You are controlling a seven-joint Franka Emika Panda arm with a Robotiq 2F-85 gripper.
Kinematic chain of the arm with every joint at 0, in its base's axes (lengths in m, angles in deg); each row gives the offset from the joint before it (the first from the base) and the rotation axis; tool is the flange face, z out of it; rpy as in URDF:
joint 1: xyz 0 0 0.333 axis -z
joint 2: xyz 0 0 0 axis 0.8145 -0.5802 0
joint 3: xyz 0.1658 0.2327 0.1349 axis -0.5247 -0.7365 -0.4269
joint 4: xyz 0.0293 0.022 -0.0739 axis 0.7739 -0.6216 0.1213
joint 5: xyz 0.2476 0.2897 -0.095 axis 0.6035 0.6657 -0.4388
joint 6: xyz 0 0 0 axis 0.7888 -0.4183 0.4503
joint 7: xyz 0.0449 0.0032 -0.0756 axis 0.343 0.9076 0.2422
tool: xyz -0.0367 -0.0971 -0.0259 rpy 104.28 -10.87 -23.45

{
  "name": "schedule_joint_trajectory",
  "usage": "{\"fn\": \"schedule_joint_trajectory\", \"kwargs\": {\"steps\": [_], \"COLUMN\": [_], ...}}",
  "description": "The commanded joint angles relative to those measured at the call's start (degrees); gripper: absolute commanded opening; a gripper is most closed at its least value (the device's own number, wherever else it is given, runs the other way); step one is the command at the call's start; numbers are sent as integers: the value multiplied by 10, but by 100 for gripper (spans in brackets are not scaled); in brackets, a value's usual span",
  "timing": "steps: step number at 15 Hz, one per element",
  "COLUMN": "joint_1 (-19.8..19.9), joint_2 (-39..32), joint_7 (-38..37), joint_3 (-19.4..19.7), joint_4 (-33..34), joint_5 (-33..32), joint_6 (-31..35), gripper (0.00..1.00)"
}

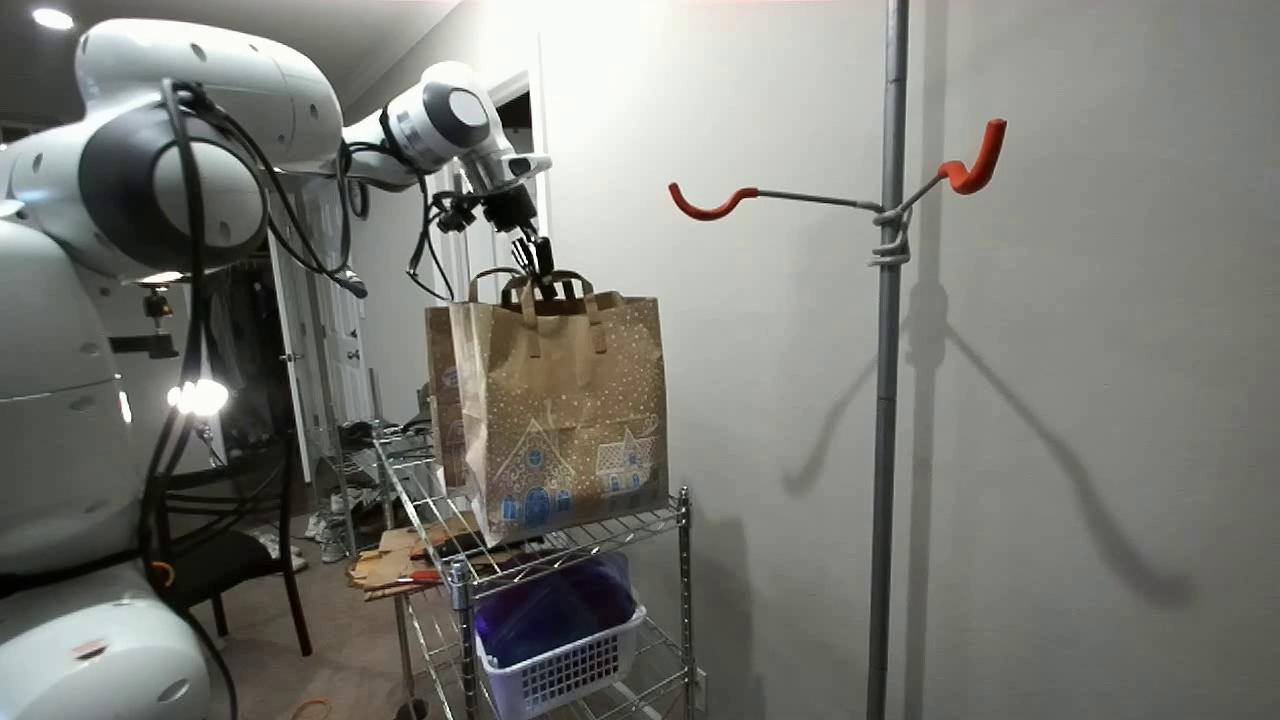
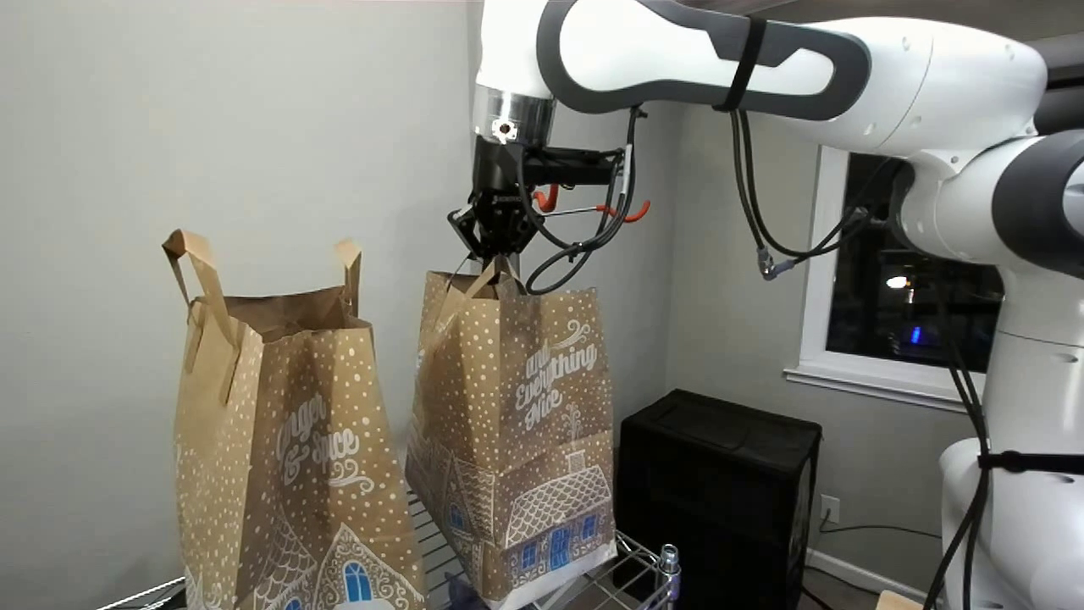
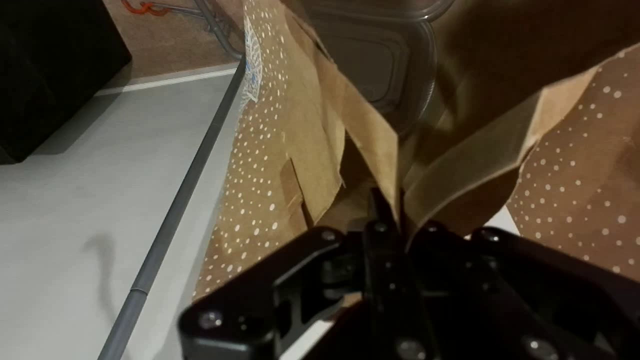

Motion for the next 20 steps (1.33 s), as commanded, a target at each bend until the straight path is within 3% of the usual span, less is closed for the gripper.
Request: {"fn": "schedule_joint_trajectory", "kwargs": {"steps": [1, 7, 10, 18, 19, 20], "joint_1": [4, 1, -3, -5, 40, 48], "joint_2": [24, 59, 98, 204, 214, 224], "joint_7": [-4, 6, 19, 75, 89, 93], "joint_3": [7, 12, 16, 57, 36, 42], "joint_4": [-8, 21, 17, 8, 10, 9], "joint_5": [20, 30, 71, 148, 176, 186], "joint_6": [18, 11, 5, -117, -134, -148], "gripper": [5, 4, 5, 5, 5, 5]}}
